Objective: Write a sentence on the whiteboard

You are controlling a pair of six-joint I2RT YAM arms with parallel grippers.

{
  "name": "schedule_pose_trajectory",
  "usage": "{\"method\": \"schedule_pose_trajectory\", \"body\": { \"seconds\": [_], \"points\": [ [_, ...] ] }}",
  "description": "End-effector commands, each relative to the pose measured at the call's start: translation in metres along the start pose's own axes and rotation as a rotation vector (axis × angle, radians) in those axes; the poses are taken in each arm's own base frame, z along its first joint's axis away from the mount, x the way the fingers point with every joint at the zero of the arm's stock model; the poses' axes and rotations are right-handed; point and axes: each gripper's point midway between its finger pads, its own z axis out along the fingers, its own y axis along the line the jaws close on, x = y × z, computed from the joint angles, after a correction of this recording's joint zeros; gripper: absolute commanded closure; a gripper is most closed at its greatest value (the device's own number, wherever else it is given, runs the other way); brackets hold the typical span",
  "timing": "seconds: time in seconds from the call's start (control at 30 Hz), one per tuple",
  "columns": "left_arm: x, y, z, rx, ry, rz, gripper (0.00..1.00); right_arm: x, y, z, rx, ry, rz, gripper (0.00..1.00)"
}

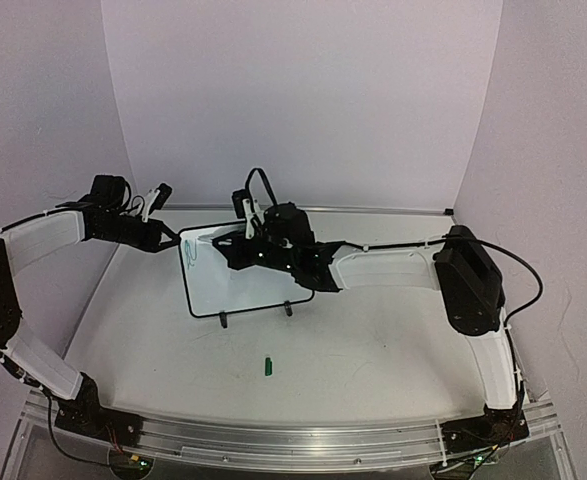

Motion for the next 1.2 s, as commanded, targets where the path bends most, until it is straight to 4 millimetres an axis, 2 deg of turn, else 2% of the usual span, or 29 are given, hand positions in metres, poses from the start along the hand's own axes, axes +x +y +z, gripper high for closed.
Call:
{"method": "schedule_pose_trajectory", "body": {
  "seconds": [0.0, 0.2, 0.43, 0.9, 1.17],
  "points": [
    [-0.016, 0.000, -0.012, -0.039, -0.054, 0.069, 1.00, -0.039, 0.024, -0.020, -0.073, -0.085, -0.026, 1.00],
    [-0.016, 0.000, -0.012, -0.040, -0.054, 0.070, 1.00, -0.020, 0.015, -0.012, -0.054, -0.041, -0.009, 1.00],
    [-0.016, 0.000, -0.012, -0.040, -0.054, 0.068, 1.00, -0.007, 0.004, -0.005, -0.020, -0.012, -0.002, 1.00],
    [-0.016, 0.000, -0.012, -0.040, -0.053, 0.068, 1.00, 0.007, -0.005, 0.008, 0.002, 0.023, 0.003, 1.00],
    [-0.016, 0.000, -0.012, -0.040, -0.053, 0.069, 1.00, 0.010, -0.012, 0.009, 0.040, 0.026, 0.010, 1.00]
  ]
}}
